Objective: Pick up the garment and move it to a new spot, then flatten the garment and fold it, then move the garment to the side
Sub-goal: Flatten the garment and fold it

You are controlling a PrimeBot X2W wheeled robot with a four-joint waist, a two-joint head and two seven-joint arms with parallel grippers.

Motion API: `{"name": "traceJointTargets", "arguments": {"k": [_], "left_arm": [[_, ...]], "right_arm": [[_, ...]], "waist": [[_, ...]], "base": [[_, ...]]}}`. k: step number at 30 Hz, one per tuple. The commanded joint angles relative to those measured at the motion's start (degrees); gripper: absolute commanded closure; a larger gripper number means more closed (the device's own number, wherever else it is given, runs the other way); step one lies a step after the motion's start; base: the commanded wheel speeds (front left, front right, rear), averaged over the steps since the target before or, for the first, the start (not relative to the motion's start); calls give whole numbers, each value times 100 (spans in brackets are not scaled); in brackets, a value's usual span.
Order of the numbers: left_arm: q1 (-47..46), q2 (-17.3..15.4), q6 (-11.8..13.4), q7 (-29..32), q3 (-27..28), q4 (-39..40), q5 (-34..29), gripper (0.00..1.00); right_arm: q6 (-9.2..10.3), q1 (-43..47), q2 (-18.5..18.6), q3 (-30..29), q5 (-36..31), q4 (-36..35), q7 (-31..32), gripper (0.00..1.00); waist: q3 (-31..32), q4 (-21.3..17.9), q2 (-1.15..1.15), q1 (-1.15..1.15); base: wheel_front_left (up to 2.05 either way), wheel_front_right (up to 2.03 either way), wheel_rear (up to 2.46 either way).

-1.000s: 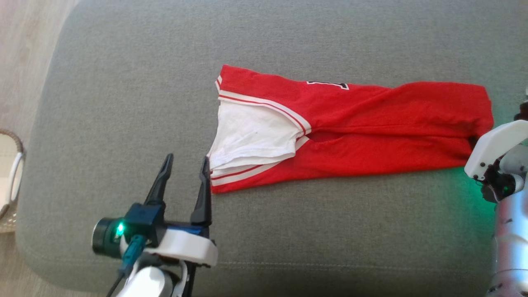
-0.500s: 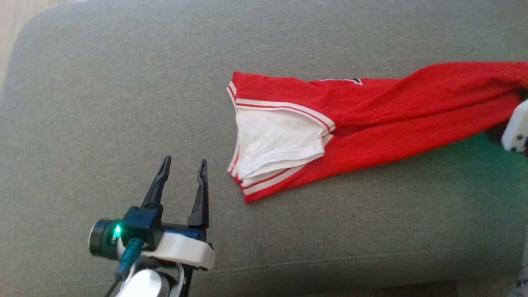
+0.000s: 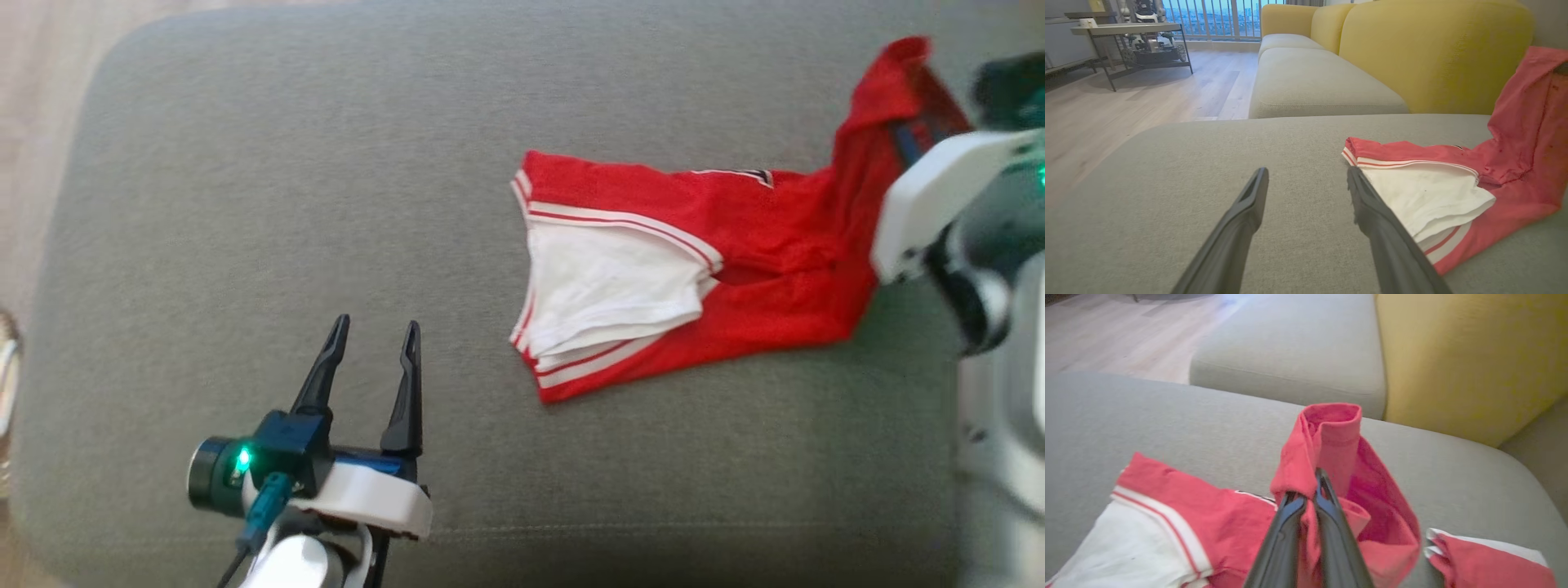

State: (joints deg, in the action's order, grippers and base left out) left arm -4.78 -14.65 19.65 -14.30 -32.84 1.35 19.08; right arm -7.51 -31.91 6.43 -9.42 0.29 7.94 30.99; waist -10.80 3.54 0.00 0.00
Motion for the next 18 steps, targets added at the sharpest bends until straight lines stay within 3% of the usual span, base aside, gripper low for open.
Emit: {"name": "traceJointTargets", "arguments": {"k": [1,7,18], "left_arm": [[-65,-15,5,-70,177,142,-34,0],[-9,39,-67,-70,127,82,-10,0],[-18,152,-128,-70,74,22,-13,0]], "right_arm": [[2,-26,-73,248,77,-331,70,100],[2,316,-296,1234,429,-723,240,100],[2,418,-353,2360,982,-111,157,100]], "waist": [[43,155,0,0],[102,537,0,0],[63,903,0,0]], "base": [[0,0,0],[0,0,0],[0,0,0]]}}
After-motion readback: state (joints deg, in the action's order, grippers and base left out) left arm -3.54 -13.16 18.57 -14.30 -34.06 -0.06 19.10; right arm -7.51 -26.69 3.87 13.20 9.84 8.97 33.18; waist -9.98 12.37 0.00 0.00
